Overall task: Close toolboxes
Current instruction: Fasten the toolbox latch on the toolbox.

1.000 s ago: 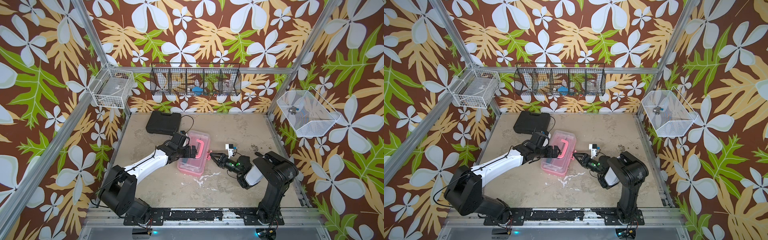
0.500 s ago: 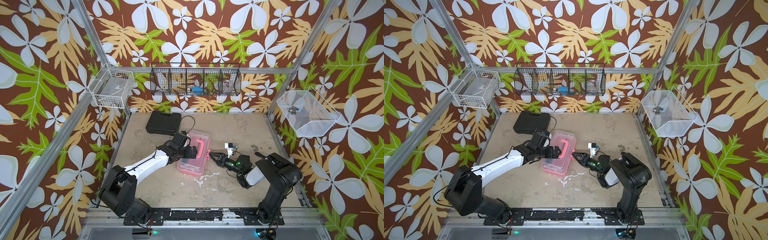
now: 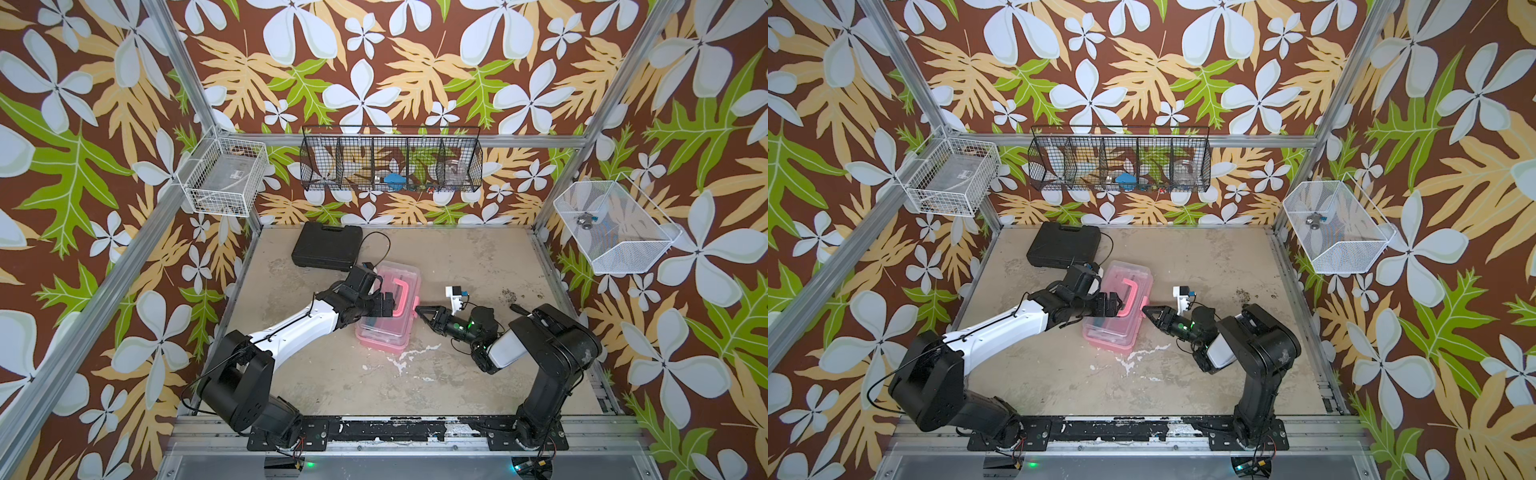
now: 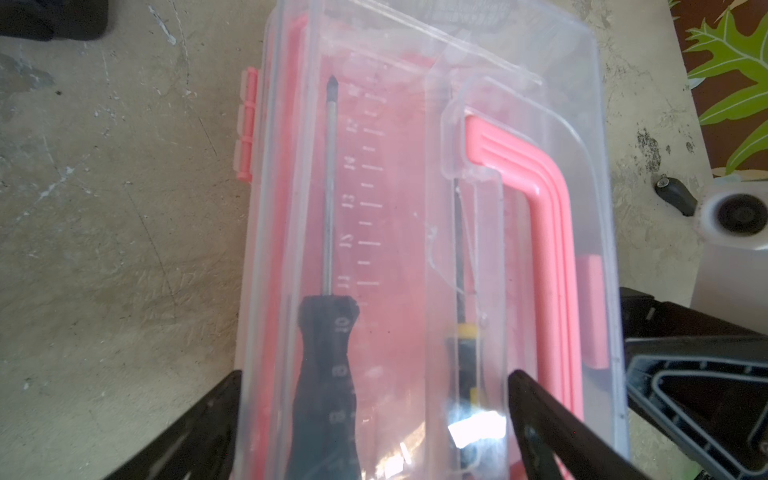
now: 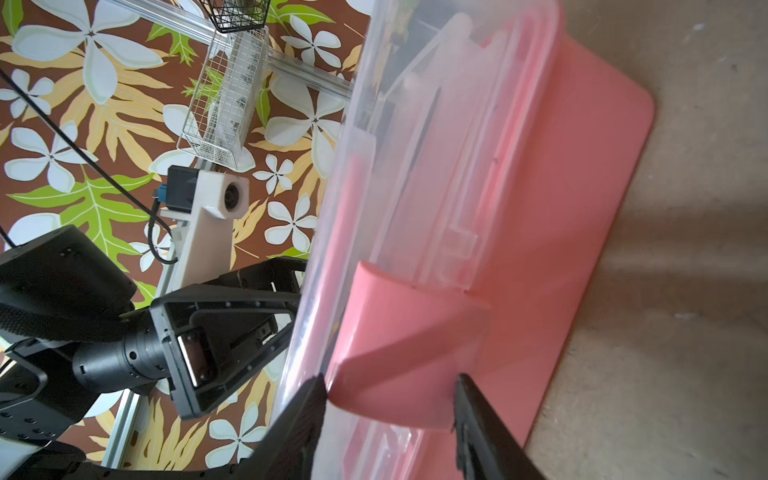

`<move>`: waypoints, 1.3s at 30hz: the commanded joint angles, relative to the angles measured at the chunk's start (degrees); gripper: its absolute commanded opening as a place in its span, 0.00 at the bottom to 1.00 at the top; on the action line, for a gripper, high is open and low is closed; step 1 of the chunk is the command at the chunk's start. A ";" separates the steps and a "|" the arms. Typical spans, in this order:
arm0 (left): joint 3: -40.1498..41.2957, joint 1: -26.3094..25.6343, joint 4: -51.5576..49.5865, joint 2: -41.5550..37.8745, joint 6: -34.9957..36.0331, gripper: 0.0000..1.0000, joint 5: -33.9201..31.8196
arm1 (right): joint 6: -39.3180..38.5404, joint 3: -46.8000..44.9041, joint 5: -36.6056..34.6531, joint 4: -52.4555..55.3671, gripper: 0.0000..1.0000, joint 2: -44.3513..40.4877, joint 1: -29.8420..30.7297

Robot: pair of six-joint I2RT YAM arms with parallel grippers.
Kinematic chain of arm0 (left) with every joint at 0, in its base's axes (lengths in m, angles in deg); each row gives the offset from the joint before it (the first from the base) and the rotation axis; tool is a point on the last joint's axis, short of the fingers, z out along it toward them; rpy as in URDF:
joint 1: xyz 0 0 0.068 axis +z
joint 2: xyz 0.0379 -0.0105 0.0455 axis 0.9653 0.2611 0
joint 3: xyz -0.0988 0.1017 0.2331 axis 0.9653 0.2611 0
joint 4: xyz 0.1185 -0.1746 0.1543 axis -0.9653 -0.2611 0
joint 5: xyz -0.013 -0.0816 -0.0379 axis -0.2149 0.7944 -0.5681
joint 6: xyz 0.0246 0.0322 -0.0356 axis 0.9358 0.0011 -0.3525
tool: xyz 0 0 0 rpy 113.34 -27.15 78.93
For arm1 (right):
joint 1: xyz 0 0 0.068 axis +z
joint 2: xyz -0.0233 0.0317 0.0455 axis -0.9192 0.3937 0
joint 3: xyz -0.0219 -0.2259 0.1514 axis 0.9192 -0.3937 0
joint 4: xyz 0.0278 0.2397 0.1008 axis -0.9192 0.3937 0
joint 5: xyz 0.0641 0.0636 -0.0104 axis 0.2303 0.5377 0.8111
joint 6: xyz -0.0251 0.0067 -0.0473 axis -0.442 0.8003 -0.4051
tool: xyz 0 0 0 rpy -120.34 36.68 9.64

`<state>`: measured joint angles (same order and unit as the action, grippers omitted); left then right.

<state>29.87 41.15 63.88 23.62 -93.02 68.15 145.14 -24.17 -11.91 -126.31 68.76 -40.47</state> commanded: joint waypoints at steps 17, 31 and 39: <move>0.35 -0.48 -0.52 -0.24 0.52 0.97 0.98 | -6.54 2.09 -2.77 15.51 0.54 -6.16 0.02; 0.12 -0.57 -0.74 -0.39 0.79 0.97 0.95 | -9.34 3.72 -4.47 23.51 0.55 -8.92 -0.07; 0.07 -0.74 -0.76 -0.44 0.79 0.97 1.00 | -9.33 3.82 -4.64 23.11 0.50 -8.23 -0.02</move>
<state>30.06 40.67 64.16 23.51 -92.75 68.08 136.29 -20.54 -16.43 -102.88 60.10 -40.60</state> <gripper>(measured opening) 0.968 0.504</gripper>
